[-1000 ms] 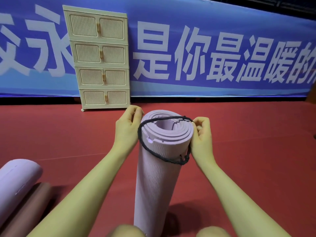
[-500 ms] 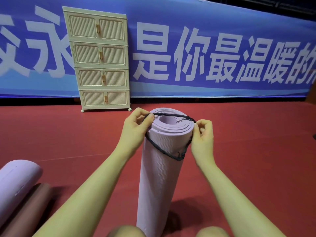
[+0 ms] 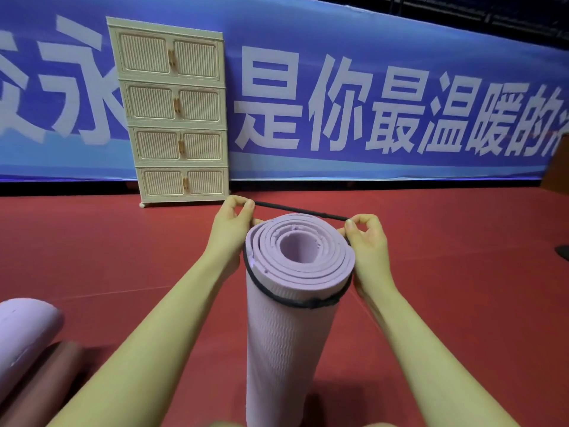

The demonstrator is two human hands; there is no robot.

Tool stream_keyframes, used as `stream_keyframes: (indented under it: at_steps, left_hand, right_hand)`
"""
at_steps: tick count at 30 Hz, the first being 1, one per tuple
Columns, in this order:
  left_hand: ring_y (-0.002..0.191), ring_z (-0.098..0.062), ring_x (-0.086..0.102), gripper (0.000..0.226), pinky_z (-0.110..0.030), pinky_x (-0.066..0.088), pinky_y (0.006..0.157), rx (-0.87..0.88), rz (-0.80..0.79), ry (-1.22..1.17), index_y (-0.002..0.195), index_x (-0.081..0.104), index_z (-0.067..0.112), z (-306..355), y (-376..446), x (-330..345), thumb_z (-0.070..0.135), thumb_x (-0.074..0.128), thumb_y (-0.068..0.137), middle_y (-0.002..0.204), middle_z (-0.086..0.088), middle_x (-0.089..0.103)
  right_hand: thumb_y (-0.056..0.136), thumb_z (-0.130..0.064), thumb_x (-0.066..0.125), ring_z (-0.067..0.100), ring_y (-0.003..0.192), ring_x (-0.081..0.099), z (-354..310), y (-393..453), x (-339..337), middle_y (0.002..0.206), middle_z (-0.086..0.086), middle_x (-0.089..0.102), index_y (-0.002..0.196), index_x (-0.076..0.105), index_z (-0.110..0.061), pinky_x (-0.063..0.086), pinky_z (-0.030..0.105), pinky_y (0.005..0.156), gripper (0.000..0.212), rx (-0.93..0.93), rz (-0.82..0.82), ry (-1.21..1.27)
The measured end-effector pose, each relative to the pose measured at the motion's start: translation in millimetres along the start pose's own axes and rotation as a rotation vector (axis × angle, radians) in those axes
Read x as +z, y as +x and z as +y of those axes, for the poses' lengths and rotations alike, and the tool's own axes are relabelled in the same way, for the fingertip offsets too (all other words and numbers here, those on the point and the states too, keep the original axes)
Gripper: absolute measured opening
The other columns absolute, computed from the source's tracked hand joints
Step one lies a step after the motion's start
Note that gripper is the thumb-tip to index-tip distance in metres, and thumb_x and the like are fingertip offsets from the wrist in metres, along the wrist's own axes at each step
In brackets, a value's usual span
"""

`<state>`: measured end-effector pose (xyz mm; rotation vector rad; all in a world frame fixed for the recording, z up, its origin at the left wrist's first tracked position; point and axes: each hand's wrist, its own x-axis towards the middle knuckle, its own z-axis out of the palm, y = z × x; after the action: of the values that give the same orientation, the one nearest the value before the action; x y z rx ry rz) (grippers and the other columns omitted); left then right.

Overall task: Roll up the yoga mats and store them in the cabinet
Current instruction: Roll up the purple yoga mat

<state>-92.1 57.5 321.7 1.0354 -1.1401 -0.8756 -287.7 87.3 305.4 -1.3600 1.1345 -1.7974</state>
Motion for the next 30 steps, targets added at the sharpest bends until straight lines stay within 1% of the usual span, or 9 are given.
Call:
stream_keyframes:
  at_steps: [3, 6, 8, 11, 14, 16, 22, 27, 30]
  left_hand:
    - [0.053, -0.008, 0.047, 0.019, -0.022, 0.04, 0.052, -0.087, 0.041, -0.048, 0.08, 0.048, 0.015, -7, 11, -3, 0.016, 0.049, 0.099, 0.065, 0.002, 0.053]
    - [0.062, -0.015, 0.051, 0.017, -0.025, 0.045, 0.059, -0.26, 0.051, -0.19, 0.08, 0.052, 0.008, -27, 25, -16, 0.008, 0.051, 0.097, 0.076, -0.01, 0.055]
    - [0.074, -0.019, 0.058, 0.01, -0.029, 0.054, 0.068, -0.395, 0.009, -0.338, 0.091, 0.057, -0.001, -39, 32, -23, 0.003, 0.049, 0.094, 0.091, -0.018, 0.058]
    - [0.094, -0.018, 0.064, 0.022, -0.035, 0.053, 0.089, -0.599, 0.122, -0.64, 0.115, 0.058, 0.001, -47, 40, -32, 0.007, 0.044, 0.1, 0.106, -0.013, 0.063]
    - [0.04, -0.009, 0.059, 0.02, -0.022, 0.052, 0.044, -0.612, 0.256, -0.783, 0.087, 0.052, 0.0, -37, 36, -35, 0.004, 0.039, 0.102, 0.072, -0.009, 0.059]
    - [0.026, -0.007, 0.046, 0.019, -0.016, 0.04, 0.032, -0.62, 0.273, -0.805, 0.084, 0.049, -0.001, -30, 28, -36, 0.001, 0.039, 0.101, 0.057, -0.009, 0.058]
    - [0.026, -0.002, 0.026, 0.023, -0.013, 0.022, 0.026, -0.663, 0.098, -0.714, 0.079, 0.052, 0.005, -43, 18, -52, 0.008, 0.044, 0.1, 0.05, 0.0, 0.045]
    - [0.027, -0.002, 0.025, 0.022, -0.014, 0.023, 0.026, -0.57, 0.032, -0.489, 0.078, 0.051, 0.009, -62, 13, -57, 0.009, 0.045, 0.099, 0.044, 0.004, 0.042]
    - [0.028, -0.003, 0.025, 0.02, -0.013, 0.022, 0.028, -0.509, 0.055, -0.345, 0.078, 0.052, 0.009, -77, 8, -60, 0.008, 0.047, 0.098, 0.046, 0.004, 0.042]
  right_hand:
    - [0.097, -0.002, 0.044, 0.0, 0.045, 0.05, -2, 4, 4, 0.052, -0.007, 0.062, 0.085, 0.046, -0.013, 0.041, 0.015, 0.047, 0.016, 0.071, 0.022, 0.041]
    - [0.098, -0.001, 0.043, 0.002, 0.045, 0.057, -1, 8, 6, 0.057, -0.003, 0.063, 0.087, 0.046, -0.01, 0.045, 0.016, 0.044, 0.014, 0.196, 0.037, 0.134]
    - [0.098, -0.001, 0.042, 0.005, 0.049, 0.062, 0, 9, 8, 0.056, -0.002, 0.065, 0.086, 0.046, -0.01, 0.048, 0.019, 0.045, 0.015, 0.256, 0.038, 0.217]
    - [0.099, -0.001, 0.04, 0.011, 0.056, 0.068, 9, 7, 7, 0.063, 0.005, 0.07, 0.083, 0.044, -0.01, 0.053, 0.024, 0.049, 0.019, 0.387, 0.049, 0.377]
    - [0.099, -0.001, 0.039, 0.016, 0.057, 0.069, 22, 6, 6, 0.082, 0.016, 0.067, 0.082, 0.044, -0.008, 0.056, 0.029, 0.052, 0.019, 0.521, 0.082, 0.497]
    - [0.1, -0.002, 0.039, 0.015, 0.052, 0.067, 24, 5, 7, 0.084, 0.015, 0.064, 0.083, 0.044, -0.007, 0.056, 0.028, 0.049, 0.018, 0.579, 0.116, 0.574]
    - [0.098, -0.001, 0.042, 0.012, 0.044, 0.062, 8, 3, 5, 0.051, 0.005, 0.065, 0.085, 0.046, -0.007, 0.051, 0.021, 0.042, 0.015, 0.645, 0.166, 0.665]
    - [0.098, 0.0, 0.041, 0.007, 0.029, 0.041, 23, -6, 5, 0.057, 0.004, 0.051, 0.077, 0.046, -0.007, 0.033, 0.014, 0.031, 0.022, 0.697, 0.165, 0.719]
    - [0.098, 0.001, 0.037, 0.004, 0.029, 0.03, 50, -11, 0, 0.059, 0.006, 0.045, 0.075, 0.041, -0.009, 0.02, 0.014, 0.027, 0.026, 0.652, 0.111, 0.559]
